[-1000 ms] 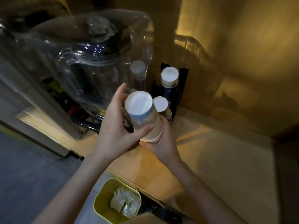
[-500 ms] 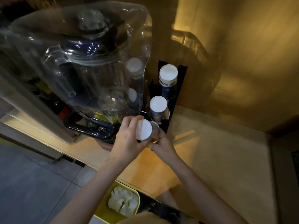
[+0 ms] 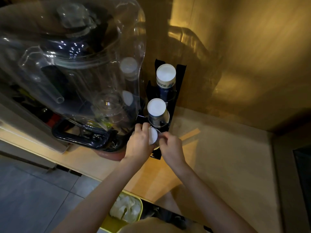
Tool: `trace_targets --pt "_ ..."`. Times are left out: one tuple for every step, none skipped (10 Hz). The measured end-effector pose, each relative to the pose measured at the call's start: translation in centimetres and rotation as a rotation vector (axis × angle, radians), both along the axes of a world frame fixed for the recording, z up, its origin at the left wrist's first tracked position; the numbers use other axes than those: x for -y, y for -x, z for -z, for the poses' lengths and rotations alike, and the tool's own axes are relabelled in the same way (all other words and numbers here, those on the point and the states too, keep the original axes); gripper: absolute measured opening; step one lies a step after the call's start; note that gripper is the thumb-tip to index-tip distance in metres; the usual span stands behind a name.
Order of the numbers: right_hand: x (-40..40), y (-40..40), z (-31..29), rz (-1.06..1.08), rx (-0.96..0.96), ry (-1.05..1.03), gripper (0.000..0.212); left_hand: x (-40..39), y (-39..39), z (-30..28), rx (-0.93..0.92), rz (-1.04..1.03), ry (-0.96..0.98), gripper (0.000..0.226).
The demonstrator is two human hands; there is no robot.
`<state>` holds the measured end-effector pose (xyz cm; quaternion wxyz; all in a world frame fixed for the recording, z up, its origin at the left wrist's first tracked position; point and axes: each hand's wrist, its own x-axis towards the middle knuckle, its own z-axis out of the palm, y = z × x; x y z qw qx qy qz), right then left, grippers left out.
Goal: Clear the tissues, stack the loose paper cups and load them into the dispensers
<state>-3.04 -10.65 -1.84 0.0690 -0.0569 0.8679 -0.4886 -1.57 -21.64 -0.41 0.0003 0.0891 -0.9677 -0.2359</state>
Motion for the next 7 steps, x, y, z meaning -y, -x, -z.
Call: trace_targets --pt "-0.4 0.5 0.2 -0.072 -0.039 -0.102 0.023 -0.1 0.3 -0.2 0.027 0.000 0.071 0.054" --pt "-0.5 0.6 0.3 -0.116 -0.050 -0.124 0.023 -0.1 0.2 -0.6 0.048 -0.004 0.114 0.056" --pt "-0.7 0.7 0.0 -0.171 0.007 -0.145 0.025 0.0 0.3 -0.8 0.089 0.001 0.100 0.060" --pt "-1.7 1.0 -0.9 -0.190 0.136 -0.103 0.027 0.2 0.1 -1.7 0.153 0.002 0.049 0.071" --pt "-3.7 1.8 -2.8 -0.093 0.168 0.026 0.022 0.2 0.3 -3.4 0.104 0.003 0.081 0.060" --pt "-6.0 2.9 -6.0 0.035 0.111 0.182 0.020 -0.3 1.6 -6.4 0.038 0.030 -0.016 0.038" --pt "-9.5 3.9 -12.0 0.210 -0.028 0.554 0.028 -1.6 4.5 -10.6 -0.022 0.076 -0.184 0.025"
